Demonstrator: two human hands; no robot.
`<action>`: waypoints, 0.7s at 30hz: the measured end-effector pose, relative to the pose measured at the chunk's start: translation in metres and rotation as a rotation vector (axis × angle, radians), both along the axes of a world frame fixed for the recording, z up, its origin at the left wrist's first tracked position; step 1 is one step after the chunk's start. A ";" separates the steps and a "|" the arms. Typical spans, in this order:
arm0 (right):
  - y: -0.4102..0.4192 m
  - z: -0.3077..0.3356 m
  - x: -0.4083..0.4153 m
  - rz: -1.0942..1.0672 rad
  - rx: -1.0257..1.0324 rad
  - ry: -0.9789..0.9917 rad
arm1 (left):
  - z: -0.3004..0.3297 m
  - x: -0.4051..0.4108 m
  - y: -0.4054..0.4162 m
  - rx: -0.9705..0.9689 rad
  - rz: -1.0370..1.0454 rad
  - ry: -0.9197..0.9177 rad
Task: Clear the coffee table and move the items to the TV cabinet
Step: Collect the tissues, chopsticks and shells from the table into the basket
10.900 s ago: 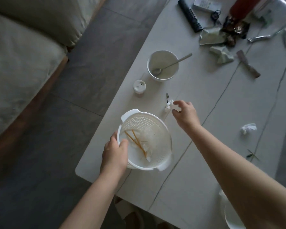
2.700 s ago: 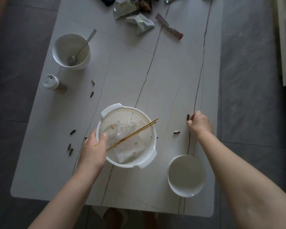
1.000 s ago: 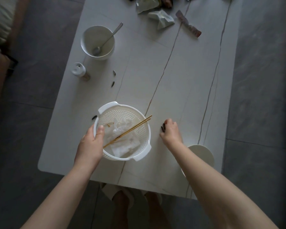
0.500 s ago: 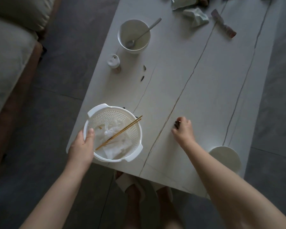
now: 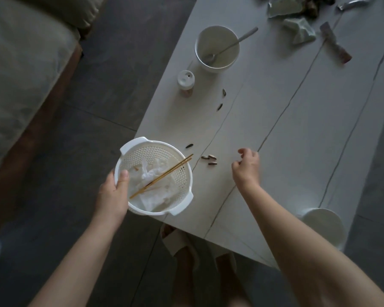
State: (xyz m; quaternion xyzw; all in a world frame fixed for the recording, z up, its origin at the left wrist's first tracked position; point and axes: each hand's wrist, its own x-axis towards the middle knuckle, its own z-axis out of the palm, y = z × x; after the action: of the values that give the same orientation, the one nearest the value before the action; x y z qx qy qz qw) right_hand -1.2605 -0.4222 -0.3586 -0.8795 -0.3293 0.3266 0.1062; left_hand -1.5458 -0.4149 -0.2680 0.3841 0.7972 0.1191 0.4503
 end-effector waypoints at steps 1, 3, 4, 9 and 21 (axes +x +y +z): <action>-0.004 0.001 0.009 -0.016 -0.045 -0.065 | -0.001 -0.001 0.001 -0.004 -0.008 0.001; -0.013 0.002 0.024 -0.029 -0.129 -0.173 | -0.003 -0.002 0.004 -0.003 -0.023 -0.002; -0.016 0.001 0.029 -0.035 -0.165 -0.195 | -0.004 -0.002 0.006 0.002 -0.029 -0.001; -0.013 -0.004 0.026 -0.063 -0.198 -0.078 | -0.010 -0.002 0.012 0.013 -0.066 0.038; 0.024 0.007 -0.029 0.154 -0.169 0.212 | -0.002 0.000 0.019 -0.012 -0.121 0.038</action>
State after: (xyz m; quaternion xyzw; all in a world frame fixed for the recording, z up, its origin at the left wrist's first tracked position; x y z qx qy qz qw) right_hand -1.2898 -0.3987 -0.3513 -0.8180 -0.3543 0.4514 0.0405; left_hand -1.5459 -0.3959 -0.2699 0.4311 0.7816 0.0797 0.4437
